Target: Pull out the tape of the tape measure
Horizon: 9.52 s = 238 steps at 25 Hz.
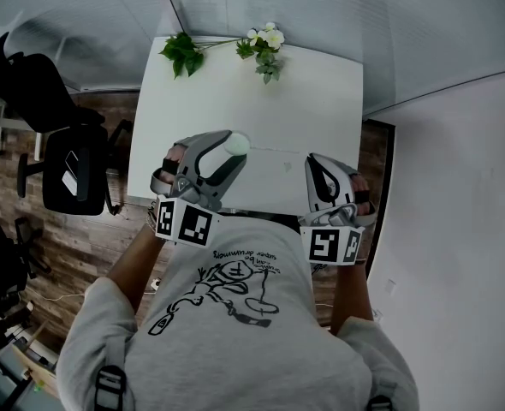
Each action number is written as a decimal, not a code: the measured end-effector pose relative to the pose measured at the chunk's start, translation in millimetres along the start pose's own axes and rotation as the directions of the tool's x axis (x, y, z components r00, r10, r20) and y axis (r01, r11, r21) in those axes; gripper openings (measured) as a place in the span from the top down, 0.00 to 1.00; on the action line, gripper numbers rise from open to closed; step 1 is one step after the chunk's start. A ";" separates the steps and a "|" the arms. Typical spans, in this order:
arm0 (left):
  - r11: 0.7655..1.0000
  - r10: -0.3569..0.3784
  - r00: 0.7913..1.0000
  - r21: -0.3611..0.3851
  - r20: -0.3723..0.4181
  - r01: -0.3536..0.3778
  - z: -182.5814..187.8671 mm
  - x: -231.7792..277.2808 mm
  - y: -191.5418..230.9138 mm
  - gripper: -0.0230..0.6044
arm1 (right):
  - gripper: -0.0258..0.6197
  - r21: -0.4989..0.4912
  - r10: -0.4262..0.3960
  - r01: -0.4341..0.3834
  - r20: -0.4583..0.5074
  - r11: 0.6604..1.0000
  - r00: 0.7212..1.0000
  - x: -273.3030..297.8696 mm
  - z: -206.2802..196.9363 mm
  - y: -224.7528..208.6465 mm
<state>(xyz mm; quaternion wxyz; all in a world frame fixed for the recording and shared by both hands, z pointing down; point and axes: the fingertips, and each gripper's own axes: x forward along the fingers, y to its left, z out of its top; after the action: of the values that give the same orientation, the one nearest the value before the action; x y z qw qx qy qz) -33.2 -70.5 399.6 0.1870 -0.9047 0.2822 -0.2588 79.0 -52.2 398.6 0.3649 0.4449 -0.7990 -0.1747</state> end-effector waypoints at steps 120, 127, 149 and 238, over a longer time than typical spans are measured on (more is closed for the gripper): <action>0.996 0.077 0.989 0.064 -0.129 -0.069 -63.4 -15.0 27.6 0.59 | 0.94 0.026 -0.201 0.214 -0.247 0.977 0.948 -25.6 -103.3 -51.4; 0.994 0.075 0.989 0.084 -0.124 -0.065 -67.3 -15.3 29.3 0.59 | 0.94 0.015 -0.219 0.231 -0.255 0.973 0.942 -26.8 -108.2 -54.5; 0.993 0.078 0.987 0.096 -0.140 -0.064 -78.5 -21.0 35.4 0.59 | 0.94 0.019 -0.237 0.253 -0.283 0.967 0.929 -30.4 -118.8 -60.4; 0.999 0.027 0.963 0.042 -0.268 -0.016 -137.4 -12.1 40.8 0.59 | 0.94 0.058 -0.210 0.243 -0.334 0.968 0.919 -10.9 -143.5 -59.1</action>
<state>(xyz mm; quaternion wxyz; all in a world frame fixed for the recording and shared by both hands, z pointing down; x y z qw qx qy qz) -137.6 -121.0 484.8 0.1674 -0.8543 0.3096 -0.3824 223.1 -68.6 454.9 0.4466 0.5746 -0.6784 -0.1003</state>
